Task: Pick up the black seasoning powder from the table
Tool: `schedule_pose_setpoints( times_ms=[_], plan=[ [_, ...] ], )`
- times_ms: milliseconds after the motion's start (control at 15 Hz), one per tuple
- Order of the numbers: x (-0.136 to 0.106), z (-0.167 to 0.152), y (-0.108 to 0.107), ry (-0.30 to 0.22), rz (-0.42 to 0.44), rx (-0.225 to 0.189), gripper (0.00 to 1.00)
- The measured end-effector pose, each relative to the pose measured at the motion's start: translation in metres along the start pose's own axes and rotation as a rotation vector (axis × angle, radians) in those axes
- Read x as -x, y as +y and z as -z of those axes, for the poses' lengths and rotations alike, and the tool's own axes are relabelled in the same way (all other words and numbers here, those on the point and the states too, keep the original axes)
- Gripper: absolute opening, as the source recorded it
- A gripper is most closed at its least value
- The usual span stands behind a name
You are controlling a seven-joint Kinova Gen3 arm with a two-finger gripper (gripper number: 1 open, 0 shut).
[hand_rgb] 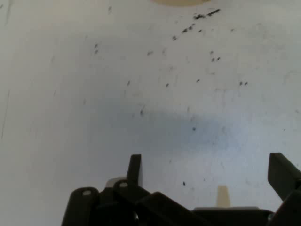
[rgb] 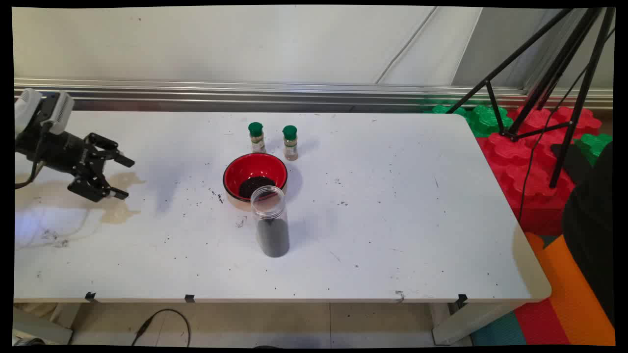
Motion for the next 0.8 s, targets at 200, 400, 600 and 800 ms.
schedule_pose_setpoints(
  times_ms=[200,400,600,800],
  plan=[
    [-0.014,-0.003,0.000,0.000,-0.080,0.015,1.00],
    [-0.028,-0.007,0.001,0.003,-0.144,0.027,1.00],
    [-0.041,-0.011,0.002,0.011,-0.191,0.038,1.00],
    [-0.062,-0.017,0.007,0.038,-0.239,0.061,1.00]
  ],
)
